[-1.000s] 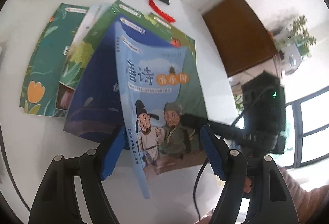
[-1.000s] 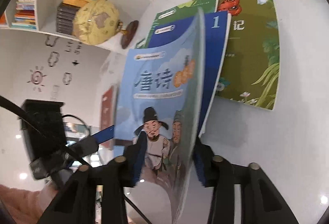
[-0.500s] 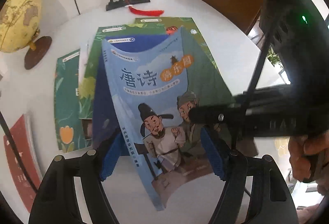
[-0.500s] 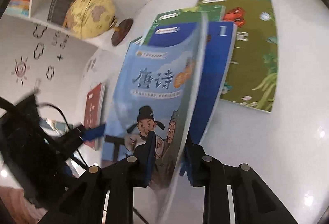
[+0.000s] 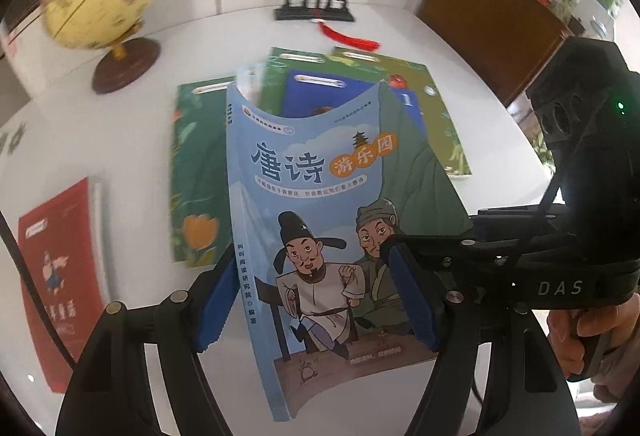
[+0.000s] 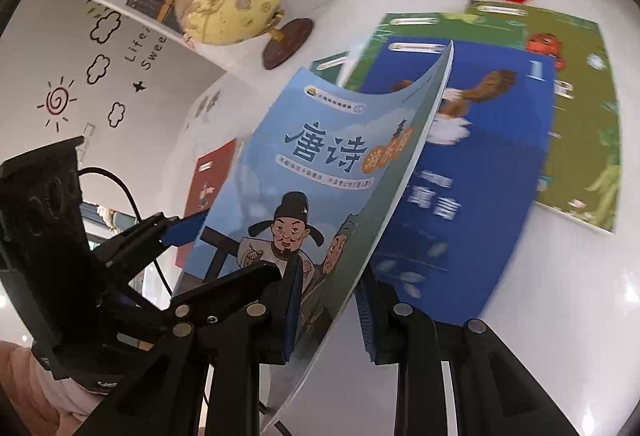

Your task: Organize books

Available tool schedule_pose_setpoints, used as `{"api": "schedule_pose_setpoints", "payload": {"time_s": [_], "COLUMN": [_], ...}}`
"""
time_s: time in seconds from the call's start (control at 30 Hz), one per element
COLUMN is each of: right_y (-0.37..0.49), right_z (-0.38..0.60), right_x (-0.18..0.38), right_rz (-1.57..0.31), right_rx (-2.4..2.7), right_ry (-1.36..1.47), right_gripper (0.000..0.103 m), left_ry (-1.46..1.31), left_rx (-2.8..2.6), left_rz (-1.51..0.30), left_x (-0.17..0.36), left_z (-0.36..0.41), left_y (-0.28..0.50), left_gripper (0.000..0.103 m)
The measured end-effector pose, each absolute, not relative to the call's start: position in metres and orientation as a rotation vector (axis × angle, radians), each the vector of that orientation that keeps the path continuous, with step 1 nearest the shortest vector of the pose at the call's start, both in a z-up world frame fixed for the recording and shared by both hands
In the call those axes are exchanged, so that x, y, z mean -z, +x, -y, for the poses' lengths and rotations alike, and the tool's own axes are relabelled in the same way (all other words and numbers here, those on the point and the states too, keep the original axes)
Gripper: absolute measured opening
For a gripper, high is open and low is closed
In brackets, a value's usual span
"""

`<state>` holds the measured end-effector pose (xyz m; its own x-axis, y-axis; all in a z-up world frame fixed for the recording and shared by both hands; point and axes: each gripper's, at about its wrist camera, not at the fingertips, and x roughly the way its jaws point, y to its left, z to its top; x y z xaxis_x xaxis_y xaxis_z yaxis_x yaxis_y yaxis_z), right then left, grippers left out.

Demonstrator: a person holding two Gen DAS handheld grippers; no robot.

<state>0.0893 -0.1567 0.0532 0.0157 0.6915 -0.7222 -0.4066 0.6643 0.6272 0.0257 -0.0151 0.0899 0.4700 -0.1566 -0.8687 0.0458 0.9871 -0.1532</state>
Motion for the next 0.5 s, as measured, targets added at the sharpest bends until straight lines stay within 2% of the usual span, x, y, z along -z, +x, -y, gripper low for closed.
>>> {"api": "schedule_pose_setpoints", "payload": {"time_s": [0.5], "right_y": [0.066], "right_z": [0.063], "right_x": [-0.063], "right_rz": [-1.259], "right_rx": [-0.973], "right_ry": [0.187], "right_gripper": [0.027], "left_ry": [-0.246], "left_rx": [0.050], "left_rz": [-1.070], "left_x": [-0.083], "left_z": [-0.070], "left_y": [0.000], "left_gripper": [0.070]}}
